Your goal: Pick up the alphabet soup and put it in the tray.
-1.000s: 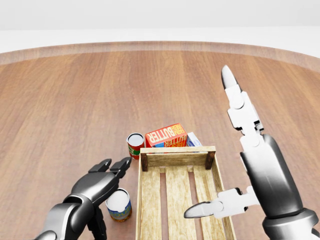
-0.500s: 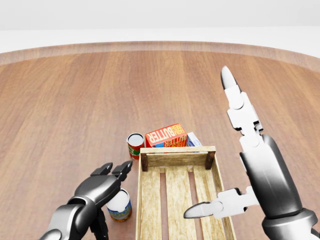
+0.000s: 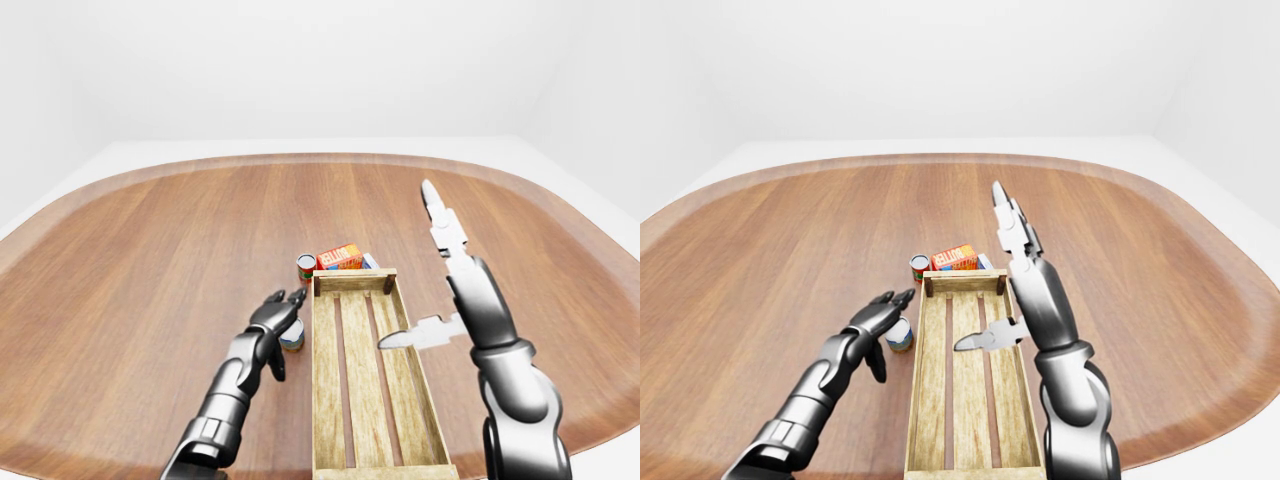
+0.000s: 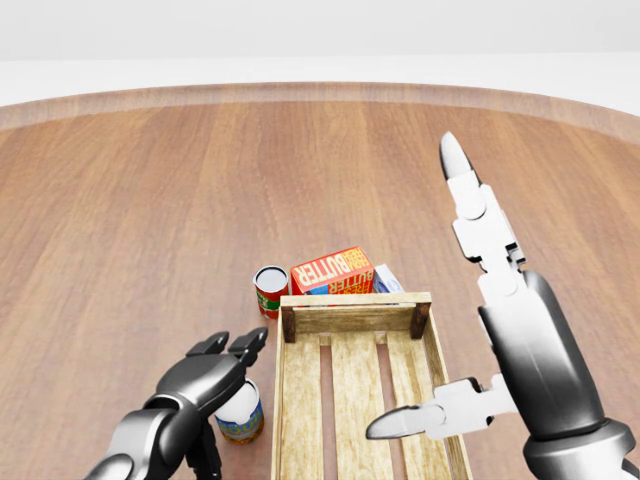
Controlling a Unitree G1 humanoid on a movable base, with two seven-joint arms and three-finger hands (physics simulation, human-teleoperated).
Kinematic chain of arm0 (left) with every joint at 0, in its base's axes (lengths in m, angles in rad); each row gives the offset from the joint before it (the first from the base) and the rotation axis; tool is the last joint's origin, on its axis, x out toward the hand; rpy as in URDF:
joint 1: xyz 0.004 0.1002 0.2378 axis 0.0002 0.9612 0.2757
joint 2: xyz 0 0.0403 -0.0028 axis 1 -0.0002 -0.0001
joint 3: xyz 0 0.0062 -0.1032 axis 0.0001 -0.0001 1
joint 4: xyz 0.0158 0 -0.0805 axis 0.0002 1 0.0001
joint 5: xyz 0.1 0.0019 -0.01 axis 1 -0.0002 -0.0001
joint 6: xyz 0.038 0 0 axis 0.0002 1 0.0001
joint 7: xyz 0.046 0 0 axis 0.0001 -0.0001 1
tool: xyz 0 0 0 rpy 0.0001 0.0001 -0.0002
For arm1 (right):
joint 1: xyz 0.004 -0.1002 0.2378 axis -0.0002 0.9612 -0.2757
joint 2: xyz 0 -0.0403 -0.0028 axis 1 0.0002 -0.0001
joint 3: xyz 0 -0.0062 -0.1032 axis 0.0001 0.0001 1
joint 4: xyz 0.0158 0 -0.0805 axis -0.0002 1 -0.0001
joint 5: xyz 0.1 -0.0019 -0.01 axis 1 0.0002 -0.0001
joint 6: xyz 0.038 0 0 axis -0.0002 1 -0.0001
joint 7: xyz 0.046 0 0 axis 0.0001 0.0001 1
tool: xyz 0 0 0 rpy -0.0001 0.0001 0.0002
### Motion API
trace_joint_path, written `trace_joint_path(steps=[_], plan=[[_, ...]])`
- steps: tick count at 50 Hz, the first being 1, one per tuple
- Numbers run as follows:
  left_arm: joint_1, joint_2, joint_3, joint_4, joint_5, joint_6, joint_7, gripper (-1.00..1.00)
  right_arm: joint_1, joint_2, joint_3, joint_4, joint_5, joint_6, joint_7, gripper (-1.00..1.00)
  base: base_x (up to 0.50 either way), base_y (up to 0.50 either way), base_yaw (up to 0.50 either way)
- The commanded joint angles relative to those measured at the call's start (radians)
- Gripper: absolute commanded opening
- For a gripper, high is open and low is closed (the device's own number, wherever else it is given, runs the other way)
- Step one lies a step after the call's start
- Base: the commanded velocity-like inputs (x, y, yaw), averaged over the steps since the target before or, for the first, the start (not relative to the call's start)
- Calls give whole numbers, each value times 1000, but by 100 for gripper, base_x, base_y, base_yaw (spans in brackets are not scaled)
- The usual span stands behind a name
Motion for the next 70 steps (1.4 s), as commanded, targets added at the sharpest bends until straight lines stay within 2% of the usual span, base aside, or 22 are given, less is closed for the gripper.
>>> trace_joint_path(steps=[1,11,27,40,45,67,68,69,70], plan=[[-21,-4,-4,66,-6,0,32,100,0,0,4,-7,-3,0,3,100,0,0,0],[-30,-7,-7,92,-17,0,31,100,0,0,3,-14,-3,0,7,100,0,0,0],[-67,-14,-17,151,3,0,67,100,1,0,0,-14,-1,0,8,100,0,0,0],[-87,-18,-11,199,-24,0,64,100,-2,0,1,-5,-1,0,5,100,0,0,0],[-106,-20,-13,252,-30,0,93,100,-2,-1,2,-3,-2,0,4,100,0,0,0],[-126,-24,-17,288,-45,0,107,100,2,1,7,0,-2,0,2,100,0,0,0],[-127,-24,-18,286,-43,0,108,67,0,1,6,0,-1,0,2,100,0,0,0],[-127,-24,-18,286,-43,0,108,67,0,1,6,0,-1,0,2,100,0,0,0],[-128,-23,-17,284,-43,0,111,3,0,1,6,-1,-2,0,2,100,0,0,0]])
